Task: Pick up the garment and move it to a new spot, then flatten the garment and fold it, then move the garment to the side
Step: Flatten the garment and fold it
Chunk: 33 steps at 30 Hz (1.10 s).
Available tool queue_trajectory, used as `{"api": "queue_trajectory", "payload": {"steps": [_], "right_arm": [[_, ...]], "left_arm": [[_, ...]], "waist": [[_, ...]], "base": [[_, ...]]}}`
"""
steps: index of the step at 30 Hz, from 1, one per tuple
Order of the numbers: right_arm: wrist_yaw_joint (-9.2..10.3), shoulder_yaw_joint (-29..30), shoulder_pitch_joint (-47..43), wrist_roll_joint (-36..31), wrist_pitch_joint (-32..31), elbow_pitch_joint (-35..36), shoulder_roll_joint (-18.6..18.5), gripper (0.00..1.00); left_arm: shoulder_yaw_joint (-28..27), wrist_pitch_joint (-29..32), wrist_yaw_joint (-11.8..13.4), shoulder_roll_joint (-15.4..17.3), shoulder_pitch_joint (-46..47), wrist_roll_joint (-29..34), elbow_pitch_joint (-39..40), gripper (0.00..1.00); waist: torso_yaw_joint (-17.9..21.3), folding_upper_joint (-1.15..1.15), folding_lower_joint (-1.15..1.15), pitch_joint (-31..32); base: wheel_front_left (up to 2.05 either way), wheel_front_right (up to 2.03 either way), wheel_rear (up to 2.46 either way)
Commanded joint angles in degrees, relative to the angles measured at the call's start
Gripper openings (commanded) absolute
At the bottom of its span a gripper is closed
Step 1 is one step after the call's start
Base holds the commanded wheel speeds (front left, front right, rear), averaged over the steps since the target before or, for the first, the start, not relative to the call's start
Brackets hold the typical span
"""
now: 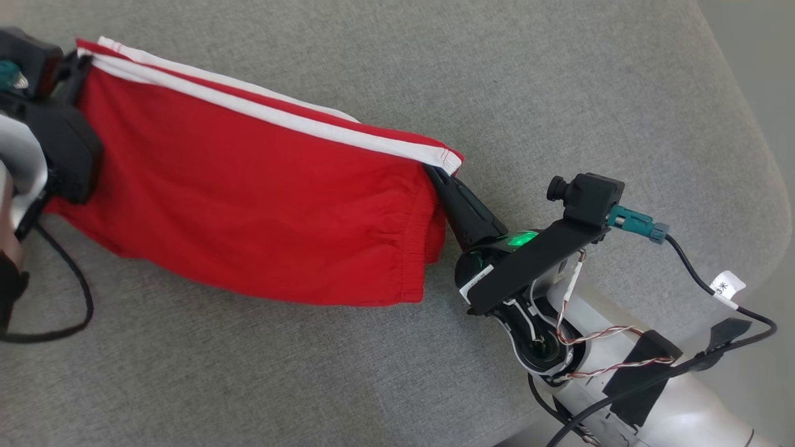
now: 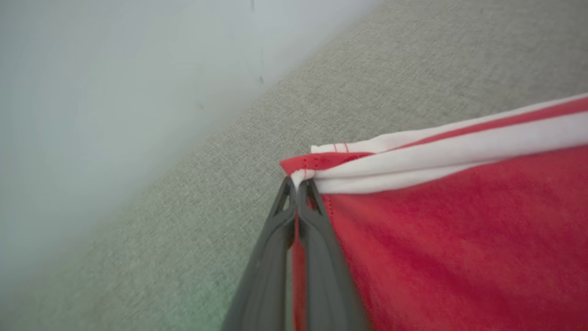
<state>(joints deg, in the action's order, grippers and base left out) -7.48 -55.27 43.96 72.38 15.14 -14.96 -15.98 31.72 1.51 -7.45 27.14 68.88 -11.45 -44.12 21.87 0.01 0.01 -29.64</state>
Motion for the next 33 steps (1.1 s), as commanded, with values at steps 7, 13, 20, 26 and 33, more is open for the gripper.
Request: {"api": "queue_trajectory", "payload": {"steps": [7,13,20,26,33], "right_arm": [[-0.03,-0.31,0.02,-1.37,0.15,-2.29,0.14,1.00],[-0.03,1.09,-3.12,-2.86,0.14,-3.05,-3.18,1.00],[-0.03,5.07,-7.68,-8.84,0.15,-2.47,-6.66,1.00],[-0.03,15.46,-14.23,-17.62,0.14,0.10,-5.21,1.00],[-0.03,25.63,-22.18,-30.51,0.14,4.36,-2.21,1.00]], "left_arm": [[3.32,-3.32,0.07,-1.52,0.70,-2.24,-6.09,1.00],[4.41,-7.81,0.06,-3.36,-1.26,-4.31,-8.33,1.00],[4.18,-12.53,0.38,-4.27,-4.43,-5.97,-7.76,1.00],[2.87,-15.60,2.66,-4.80,-9.59,-7.62,-3.95,1.00],[0.52,-16.53,5.81,-4.86,-17.09,-9.85,3.48,1.00]], "waist": [[0.29,-0.01,-0.01,0.84],[-1.55,-0.01,-0.01,5.03],[-3.19,-0.01,-0.01,9.61],[-4.96,-0.01,-0.01,14.10],[-7.37,-0.01,-0.01,17.42]], "base": [[0.00,0.00,0.00],[0.00,0.00,0.00],[0.00,0.00,0.00],[0.00,0.00,0.00],[0.00,0.00,0.00]]}}
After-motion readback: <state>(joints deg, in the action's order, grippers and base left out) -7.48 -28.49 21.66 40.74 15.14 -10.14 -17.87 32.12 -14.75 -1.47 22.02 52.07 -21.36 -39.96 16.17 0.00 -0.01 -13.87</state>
